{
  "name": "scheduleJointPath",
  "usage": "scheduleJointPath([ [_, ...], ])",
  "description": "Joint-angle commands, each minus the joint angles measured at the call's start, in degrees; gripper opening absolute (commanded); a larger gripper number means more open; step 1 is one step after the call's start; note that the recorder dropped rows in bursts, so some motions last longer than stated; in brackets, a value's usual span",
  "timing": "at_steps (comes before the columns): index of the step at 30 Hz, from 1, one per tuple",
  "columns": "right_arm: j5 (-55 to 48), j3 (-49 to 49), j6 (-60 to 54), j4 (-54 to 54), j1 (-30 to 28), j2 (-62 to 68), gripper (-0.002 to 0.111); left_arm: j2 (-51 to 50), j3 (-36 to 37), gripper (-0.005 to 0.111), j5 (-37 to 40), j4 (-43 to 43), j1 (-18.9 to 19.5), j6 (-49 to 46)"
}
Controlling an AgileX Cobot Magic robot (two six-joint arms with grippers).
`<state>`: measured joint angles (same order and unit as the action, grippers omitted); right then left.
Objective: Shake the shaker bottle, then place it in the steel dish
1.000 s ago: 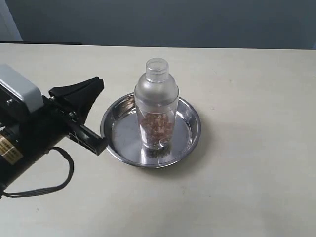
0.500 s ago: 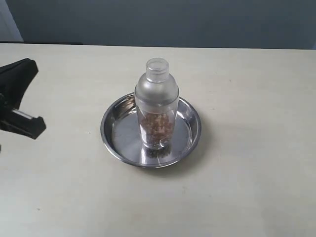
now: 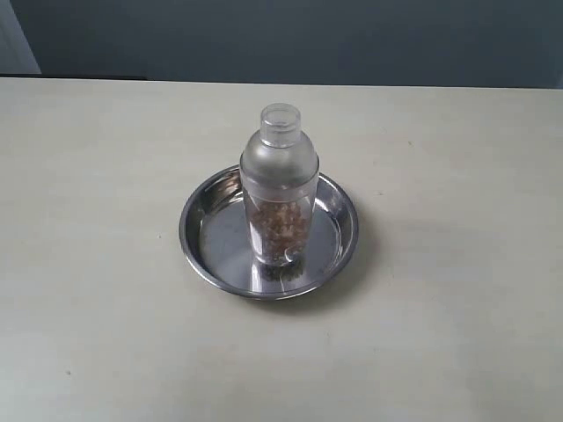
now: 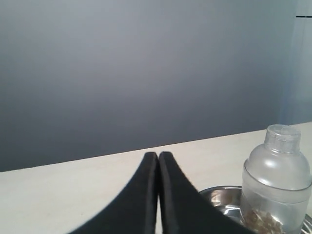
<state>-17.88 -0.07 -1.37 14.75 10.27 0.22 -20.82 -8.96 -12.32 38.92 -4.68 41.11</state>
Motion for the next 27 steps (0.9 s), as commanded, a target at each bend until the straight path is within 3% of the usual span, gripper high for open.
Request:
scheduleJointPath([
  [1, 0.3, 0.1, -0.1, 0.2, 0.1, -0.2, -0.001, 6.9, 4.0, 0.001, 1.2, 1.6, 2.3, 4.5],
  [5, 0.3, 0.1, -0.1, 0.2, 0.1, -0.2, -0.001, 11.7, 6.2, 0.001, 1.4, 1.4, 2.3, 5.3],
  [16, 0.3, 0.1, -0.1, 0.2, 0.1, -0.2, -0.001, 11.8, 6.3, 0.001, 3.2, 1.0, 2.3, 5.0],
  [24, 0.3, 0.1, -0.1, 0.2, 0.1, -0.2, -0.001, 12.0, 6.4, 0.001, 5.1, -5.2, 2.3, 4.9],
  [27, 0.3, 0.1, -0.1, 0.2, 0.1, -0.2, -0.001, 12.9, 6.7, 0.001, 9.3, -14.8, 2.3, -3.0],
])
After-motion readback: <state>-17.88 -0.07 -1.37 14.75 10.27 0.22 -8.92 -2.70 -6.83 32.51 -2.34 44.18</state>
